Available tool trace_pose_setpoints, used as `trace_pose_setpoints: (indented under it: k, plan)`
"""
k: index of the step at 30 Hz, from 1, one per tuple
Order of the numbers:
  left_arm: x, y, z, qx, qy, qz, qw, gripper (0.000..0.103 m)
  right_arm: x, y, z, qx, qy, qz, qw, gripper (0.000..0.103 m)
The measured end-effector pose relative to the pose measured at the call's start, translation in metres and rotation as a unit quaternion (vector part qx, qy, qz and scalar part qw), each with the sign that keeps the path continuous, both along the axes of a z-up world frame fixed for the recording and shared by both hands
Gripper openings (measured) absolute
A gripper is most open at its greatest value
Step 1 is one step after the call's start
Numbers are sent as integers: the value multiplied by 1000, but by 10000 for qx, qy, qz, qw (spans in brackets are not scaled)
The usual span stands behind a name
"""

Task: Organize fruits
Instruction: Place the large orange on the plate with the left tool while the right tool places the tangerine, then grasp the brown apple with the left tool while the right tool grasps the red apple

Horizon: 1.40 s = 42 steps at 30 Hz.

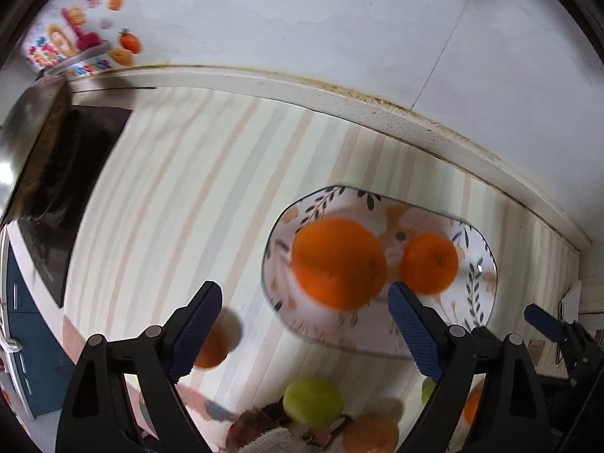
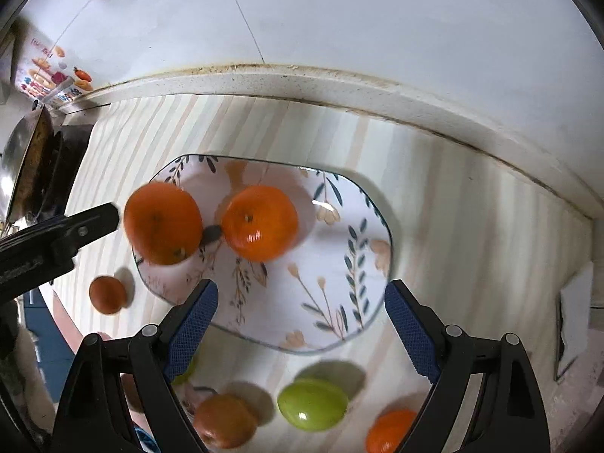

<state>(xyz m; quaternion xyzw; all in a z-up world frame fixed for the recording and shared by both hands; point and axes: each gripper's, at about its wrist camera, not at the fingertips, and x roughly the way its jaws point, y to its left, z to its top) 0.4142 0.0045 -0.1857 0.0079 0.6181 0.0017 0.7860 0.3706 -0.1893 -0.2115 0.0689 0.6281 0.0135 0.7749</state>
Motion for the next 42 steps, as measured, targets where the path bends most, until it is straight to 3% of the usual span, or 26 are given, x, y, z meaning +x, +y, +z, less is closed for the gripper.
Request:
trace_pose_setpoints:
  k: [12, 26, 30, 34, 38, 42]
  plan:
    - [-87, 10, 52, 168, -643, -27, 9978, 90, -60, 19, 67, -414, -809, 78, 9958, 92]
    - [-152, 9, 101, 88, -1146, 128, 9933, 90, -123, 17, 133, 154, -1230, 101, 9922, 92]
    - [-157, 25, 96, 50, -978, 251, 9949, 90, -132, 24, 118, 306, -982, 137, 9946, 92]
    - [-153, 48, 71, 188, -641, 285, 9974, 90, -139, 42, 72, 430, -444, 172, 9979, 92]
    - [-153, 70, 28, 330, -77, 142, 9993, 90, -139, 58, 19, 709, 117, 5, 9974, 92]
    - [-150, 81, -25, 202, 631, -152, 9977, 90, -136, 71, -23, 784, 469, -207, 9956, 92]
